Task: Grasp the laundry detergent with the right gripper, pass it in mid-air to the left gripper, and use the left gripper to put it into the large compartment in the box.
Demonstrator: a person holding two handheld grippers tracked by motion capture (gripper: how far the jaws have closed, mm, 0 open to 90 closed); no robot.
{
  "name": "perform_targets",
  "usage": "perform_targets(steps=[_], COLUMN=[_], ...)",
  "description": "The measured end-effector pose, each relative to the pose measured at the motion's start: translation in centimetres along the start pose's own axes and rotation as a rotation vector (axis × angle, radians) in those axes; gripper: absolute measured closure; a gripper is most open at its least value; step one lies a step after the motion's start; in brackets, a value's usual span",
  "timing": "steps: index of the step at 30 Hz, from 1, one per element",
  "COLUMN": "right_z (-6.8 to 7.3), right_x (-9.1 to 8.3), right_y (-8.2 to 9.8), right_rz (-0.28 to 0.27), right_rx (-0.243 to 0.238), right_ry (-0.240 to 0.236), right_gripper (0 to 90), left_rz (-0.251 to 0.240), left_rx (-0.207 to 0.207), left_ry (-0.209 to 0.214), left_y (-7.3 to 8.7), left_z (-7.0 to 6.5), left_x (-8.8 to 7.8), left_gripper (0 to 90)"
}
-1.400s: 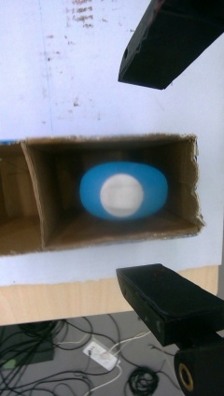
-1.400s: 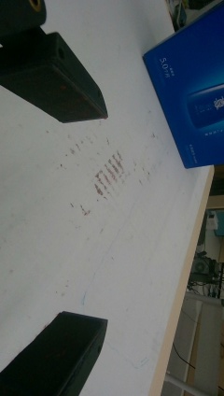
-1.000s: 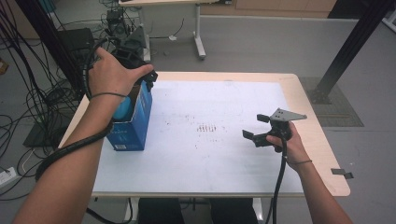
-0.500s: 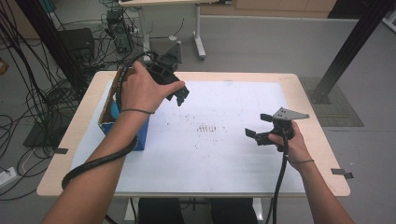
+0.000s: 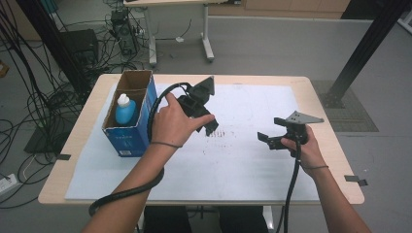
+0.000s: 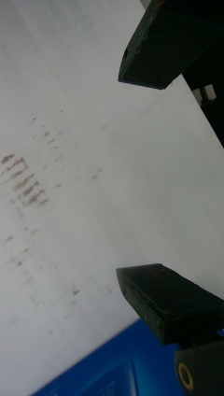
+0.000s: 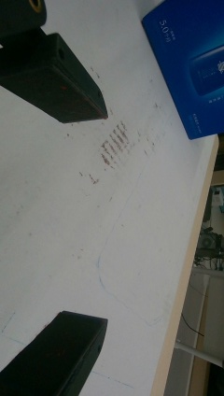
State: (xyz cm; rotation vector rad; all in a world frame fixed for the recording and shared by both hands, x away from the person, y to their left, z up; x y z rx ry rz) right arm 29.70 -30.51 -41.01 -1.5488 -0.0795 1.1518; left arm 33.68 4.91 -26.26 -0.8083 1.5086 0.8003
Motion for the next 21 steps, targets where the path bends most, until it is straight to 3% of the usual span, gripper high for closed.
perform_targets(steps=[8,21], right_z=[0.0,0.1], right_x=[0.0,-0.1], right_y=[0.0,-0.1], right_rz=[0.005,0.017], right_rx=[0.001,0.000], right_ry=[0.006,0.011], right_gripper=[2.1,2.1], left_rz=[0.015,0.019], left_rx=[0.010,-0.002], left_ry=[0.016,0.011], left_y=[0.2,0.4], left_z=[-0.8,-1.0], left_x=[2.2,3.6], left_gripper=[7.2,7.2])
Point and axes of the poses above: each handheld gripper's, and its own axes: x roughly forward along the jaws, y roughly out of its underside, z roughly to its left, the point moved 9 cm from there along x, roughly forward along the jaws, and after that the axes turned 10 degrees about z, right-handed, at the moved point
